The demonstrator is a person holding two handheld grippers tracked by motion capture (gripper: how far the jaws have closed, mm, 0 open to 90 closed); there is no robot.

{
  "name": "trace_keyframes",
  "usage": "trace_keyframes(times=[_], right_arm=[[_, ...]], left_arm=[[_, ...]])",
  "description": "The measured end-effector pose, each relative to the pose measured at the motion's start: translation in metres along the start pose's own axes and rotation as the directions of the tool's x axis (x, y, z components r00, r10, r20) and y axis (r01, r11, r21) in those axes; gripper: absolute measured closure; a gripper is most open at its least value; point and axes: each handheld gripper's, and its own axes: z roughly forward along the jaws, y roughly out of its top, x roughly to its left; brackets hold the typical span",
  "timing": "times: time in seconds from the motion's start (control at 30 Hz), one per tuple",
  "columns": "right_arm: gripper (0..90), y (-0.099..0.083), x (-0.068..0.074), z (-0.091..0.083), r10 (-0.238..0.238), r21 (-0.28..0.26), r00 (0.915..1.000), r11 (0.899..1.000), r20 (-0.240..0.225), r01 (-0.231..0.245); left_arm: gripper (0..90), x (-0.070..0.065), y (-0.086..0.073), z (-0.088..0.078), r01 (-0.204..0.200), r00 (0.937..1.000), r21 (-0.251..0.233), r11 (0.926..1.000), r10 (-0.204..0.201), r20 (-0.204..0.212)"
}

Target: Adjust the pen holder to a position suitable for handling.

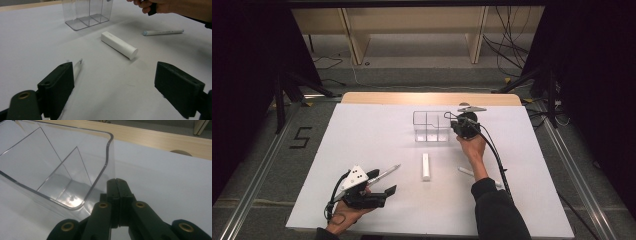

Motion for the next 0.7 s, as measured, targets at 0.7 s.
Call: trace_keyframes(times=[0.7], right_arm=[[71.8,-0.008,-0.022,-0.045,0.004,-0.059,0.9999,0.998,-0.016,-0.005]], left_arm=[[15.6,0.002,-0.001,0.001,-0.001,0.9998,0.016,0.9999,0.001,-0.022]])
